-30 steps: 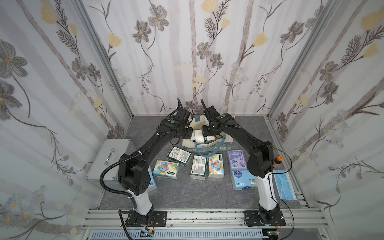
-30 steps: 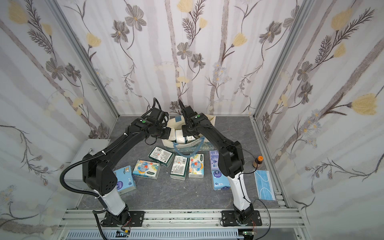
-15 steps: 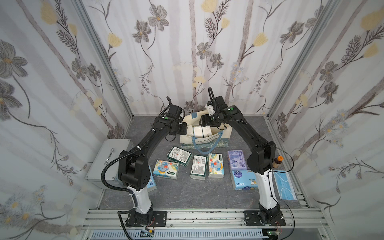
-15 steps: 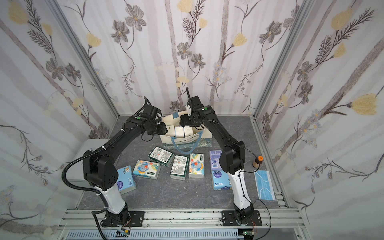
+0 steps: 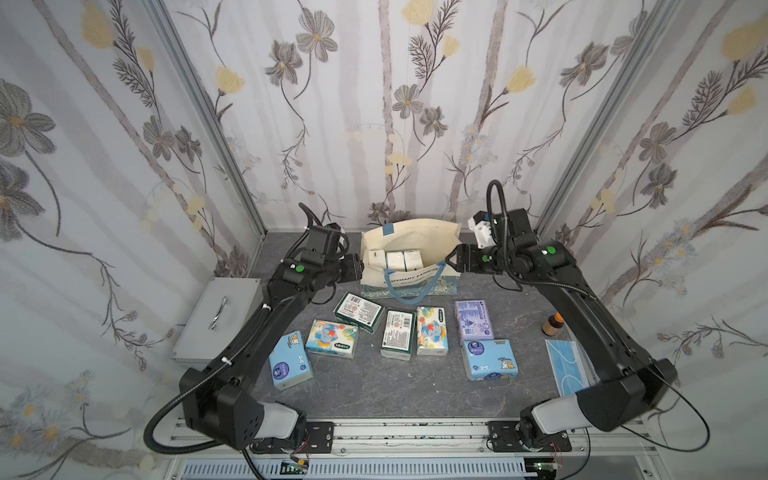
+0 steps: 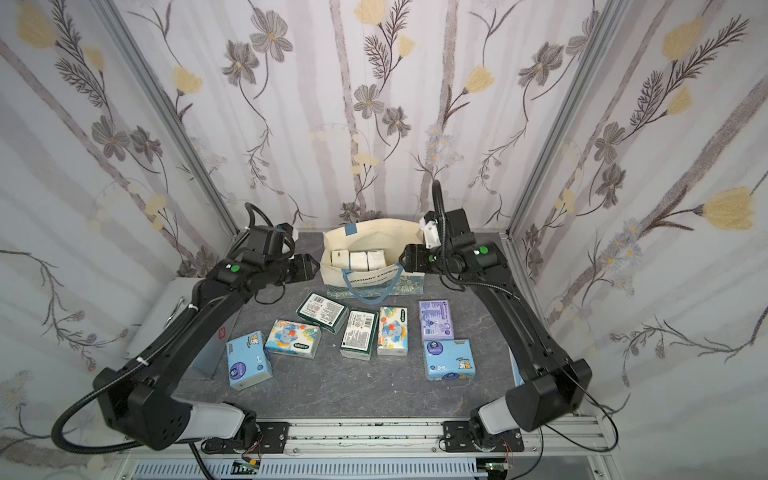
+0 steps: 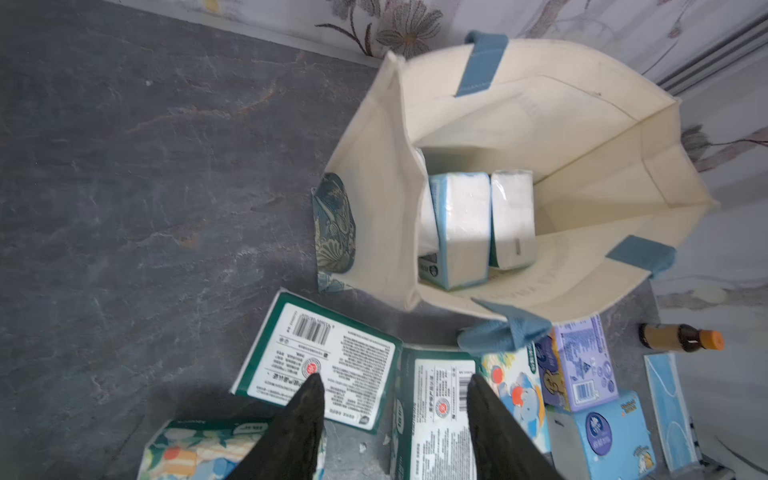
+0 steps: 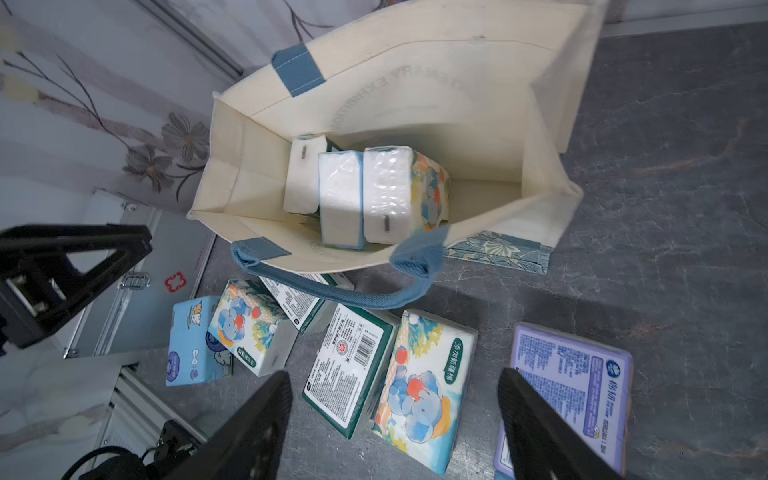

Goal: Put tissues into the canvas bag
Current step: Move the pack of facial tissues to the center of the board.

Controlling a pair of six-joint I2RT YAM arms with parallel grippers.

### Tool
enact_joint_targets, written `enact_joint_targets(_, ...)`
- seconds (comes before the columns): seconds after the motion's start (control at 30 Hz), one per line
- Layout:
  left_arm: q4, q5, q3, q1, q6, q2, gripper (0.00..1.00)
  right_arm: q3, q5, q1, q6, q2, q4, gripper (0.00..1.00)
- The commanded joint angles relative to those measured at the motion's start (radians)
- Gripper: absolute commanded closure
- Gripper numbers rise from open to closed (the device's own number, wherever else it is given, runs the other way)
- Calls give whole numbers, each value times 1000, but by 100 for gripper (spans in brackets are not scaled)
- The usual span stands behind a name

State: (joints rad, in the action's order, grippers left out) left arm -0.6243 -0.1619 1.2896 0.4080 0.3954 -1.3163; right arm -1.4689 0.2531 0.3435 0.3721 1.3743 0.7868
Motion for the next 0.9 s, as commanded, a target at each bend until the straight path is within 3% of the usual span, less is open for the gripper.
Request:
enact_joint_targets(0.0,130,-25,-130,89,121,125,41,278,21,-93,180,-162,-136,18)
enact_joint_targets(0.1,236,14,-266,234,188,180,41,555,-81,-157,328,-321,-191,14)
enact_joint_targets(0.2,380,42,-394,370,273,177,41,700,-220,-158,398,-413,-124,9)
enact_joint_targets(0.37,547,55,-502,522,368,88,41,885,-244,-159,426,-487,-187,9)
enact_joint_targets(0.67,634,59,-568,588,448,24,41,1041,-227,-131,448,-347,-347,11)
enact_joint_targets(0.87,627,59,-573,612,450,-8,41,1048,-296,135,590,-311,-392,12)
